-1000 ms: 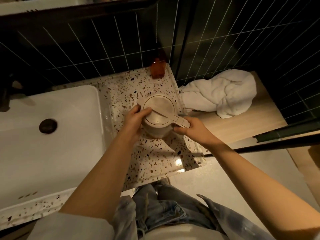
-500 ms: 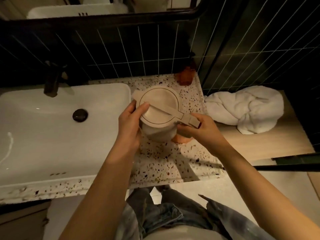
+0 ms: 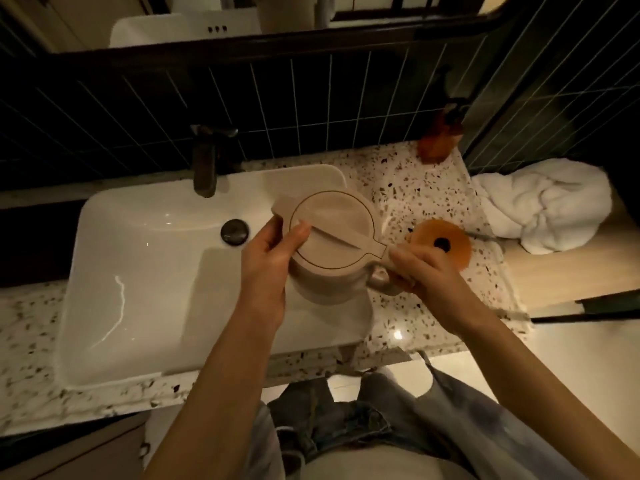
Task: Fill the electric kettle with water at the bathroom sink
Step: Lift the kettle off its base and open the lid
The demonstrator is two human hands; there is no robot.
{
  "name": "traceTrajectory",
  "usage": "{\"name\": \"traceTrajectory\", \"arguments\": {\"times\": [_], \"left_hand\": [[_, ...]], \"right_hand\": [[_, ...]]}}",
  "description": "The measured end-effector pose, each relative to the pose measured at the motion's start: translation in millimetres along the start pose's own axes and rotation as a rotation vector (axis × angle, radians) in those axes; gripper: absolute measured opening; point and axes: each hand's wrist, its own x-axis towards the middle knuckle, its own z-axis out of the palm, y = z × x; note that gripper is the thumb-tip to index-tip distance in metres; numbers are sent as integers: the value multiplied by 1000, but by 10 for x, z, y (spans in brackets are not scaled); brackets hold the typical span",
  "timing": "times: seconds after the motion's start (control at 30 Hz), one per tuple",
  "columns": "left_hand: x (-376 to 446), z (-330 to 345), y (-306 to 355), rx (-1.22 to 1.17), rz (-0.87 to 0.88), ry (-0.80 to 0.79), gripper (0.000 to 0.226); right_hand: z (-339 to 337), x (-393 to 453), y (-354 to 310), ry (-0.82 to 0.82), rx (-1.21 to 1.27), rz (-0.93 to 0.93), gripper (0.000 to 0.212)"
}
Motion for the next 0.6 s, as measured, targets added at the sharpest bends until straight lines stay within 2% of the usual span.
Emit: {"name": "traceTrajectory", "arguments": {"times": [0.07, 0.17, 0.3, 0.4, 0.5, 0.6], "left_hand": [[-24, -101, -14, 42, -25, -29, 32], [-67, -176, -70, 118, -43, -101, 34], [-150, -172, -127, 185, -41, -161, 40], [-204, -151, -196, 230, -38, -197, 35], [-236, -120, -270, 275, -39, -205, 39], [-274, -94, -314, 303, -39, -205, 45]], "right_hand": [[133, -105, 30, 114, 59, 25, 49], [254, -262, 123, 260, 110, 20, 72], [291, -454, 227, 359, 160, 29, 100], [283, -559, 306, 400, 178, 28, 106], [277, -627, 351, 421, 175, 29, 96], [243, -678, 385, 420, 139, 31, 50]]}}
